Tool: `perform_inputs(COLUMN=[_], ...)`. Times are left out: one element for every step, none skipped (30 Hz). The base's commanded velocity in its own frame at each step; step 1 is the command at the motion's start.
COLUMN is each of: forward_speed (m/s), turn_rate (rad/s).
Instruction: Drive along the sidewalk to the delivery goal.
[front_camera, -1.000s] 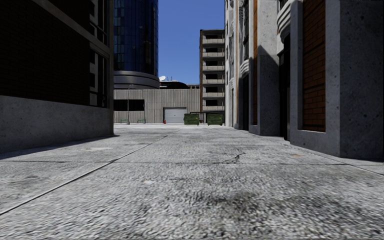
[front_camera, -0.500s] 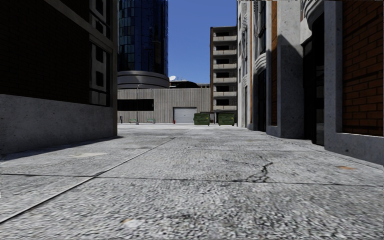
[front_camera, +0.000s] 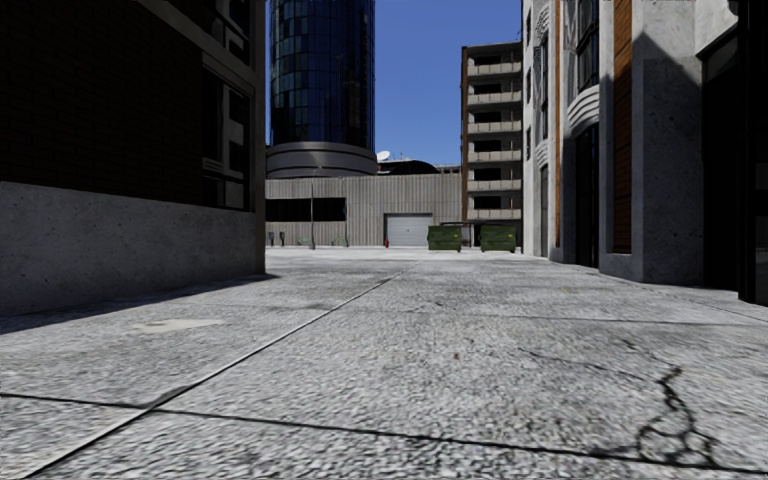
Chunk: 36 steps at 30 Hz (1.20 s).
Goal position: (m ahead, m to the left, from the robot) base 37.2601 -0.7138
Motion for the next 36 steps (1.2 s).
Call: perform_inputs(forward_speed=[2.0, 2.0, 2.0, 2.0, 2.0, 2.0, 2.0, 2.0, 2.0, 2.0, 2.0, 2.0, 2.0, 2.0, 2.0, 2.0, 2.0, 2.0, 2.0, 2.0, 2.0, 2.0, 2.0, 2.0, 2.0, 2.0, 2.0, 2.0, 2.0, 2.0, 2.0, 2.0, 2.0, 2.0, 2.0, 2.0], turn_rate=[0.0, 0.0, 0.0, 0.0, 0.0, 0.0, 0.0, 0.0, 0.0, 0.0, 0.0, 0.0, 0.0, 0.0, 0.0, 0.0, 0.0, 0.0, 0.0, 0.0, 0.0, 0.0, 0.0, 0.0, 0.0, 0.0, 0.0, 0.0, 0.0, 0.0, 0.0, 0.0, 0.0, 0.0, 0.0, 0.0])
